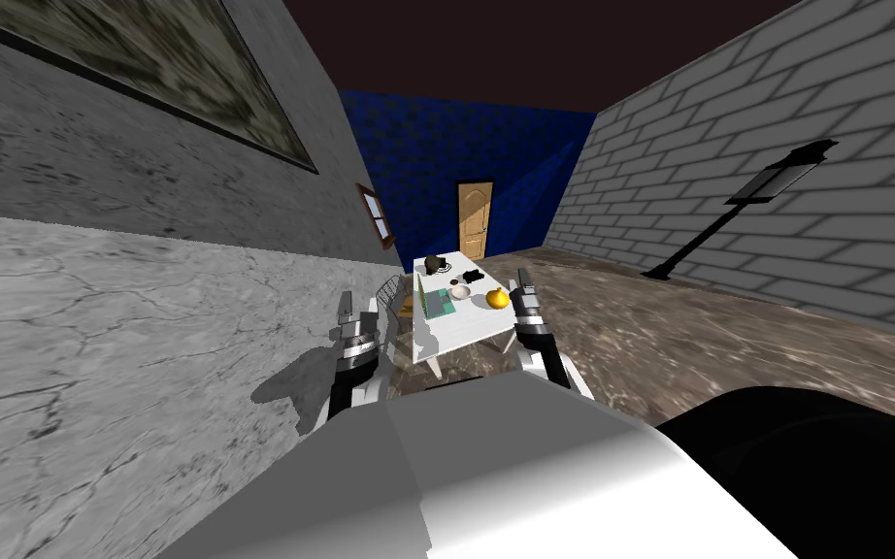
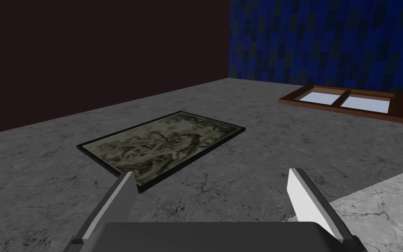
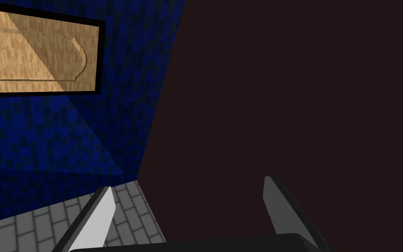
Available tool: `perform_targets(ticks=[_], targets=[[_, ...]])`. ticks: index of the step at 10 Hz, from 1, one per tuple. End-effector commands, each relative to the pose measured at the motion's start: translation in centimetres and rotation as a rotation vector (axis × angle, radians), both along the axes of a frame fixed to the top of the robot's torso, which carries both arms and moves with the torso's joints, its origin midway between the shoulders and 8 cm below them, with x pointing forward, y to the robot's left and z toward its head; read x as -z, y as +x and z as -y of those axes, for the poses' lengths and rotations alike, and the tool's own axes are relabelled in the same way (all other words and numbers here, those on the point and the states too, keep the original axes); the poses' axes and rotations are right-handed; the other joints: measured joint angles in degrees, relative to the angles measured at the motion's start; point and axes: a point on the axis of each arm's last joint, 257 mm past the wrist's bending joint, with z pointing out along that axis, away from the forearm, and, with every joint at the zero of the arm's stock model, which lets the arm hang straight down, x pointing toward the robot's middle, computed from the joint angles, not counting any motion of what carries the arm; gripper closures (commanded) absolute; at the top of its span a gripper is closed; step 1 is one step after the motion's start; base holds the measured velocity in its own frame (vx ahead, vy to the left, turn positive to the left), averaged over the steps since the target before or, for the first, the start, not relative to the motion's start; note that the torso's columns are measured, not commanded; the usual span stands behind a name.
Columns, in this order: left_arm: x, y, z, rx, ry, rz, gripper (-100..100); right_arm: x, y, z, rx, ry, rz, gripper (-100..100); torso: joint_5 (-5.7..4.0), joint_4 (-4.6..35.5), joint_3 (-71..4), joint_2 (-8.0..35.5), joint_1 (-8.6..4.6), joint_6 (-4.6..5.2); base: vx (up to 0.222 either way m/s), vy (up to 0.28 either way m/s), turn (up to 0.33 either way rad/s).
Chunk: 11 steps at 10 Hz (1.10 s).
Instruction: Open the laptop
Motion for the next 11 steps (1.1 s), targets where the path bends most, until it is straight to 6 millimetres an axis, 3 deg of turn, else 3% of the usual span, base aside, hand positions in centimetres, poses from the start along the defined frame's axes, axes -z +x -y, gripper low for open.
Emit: perform_targets(ticks=[1,9,10,11], targets=[[0.00,0.00,0.00,0.000,0.000,0.000,0,0.00,0.00,0.00,0.000,0.000,0.000,0,0.00,2.3,-4.7,2.3,0.00,0.00,0.000,0.000,0.000],[-0.02,-0.01,0.00,0.000,0.000,0.000,0,-0.02,-0.01,0.00,0.000,0.000,0.000,0,0.00,35.4,-70.7,35.4,0.00,0.00,0.000,0.000,0.000],[0.22,0.17,0.20,0.009,0.031,-0.010,-100,-0.02,-0.01,0.00,0.000,0.000,0.000,0,0.00,39.6,-79.2,39.6,0.00,0.00,0.001,-0.005,-0.055],[0.43,0.34,0.33,0.014,0.054,-0.020,-100,0.00,0.00,0.00,0.000,0.000,0.000,0,0.00,41.5,-83.1,41.6,0.00,0.01,-0.015,-0.016,-0.110]])
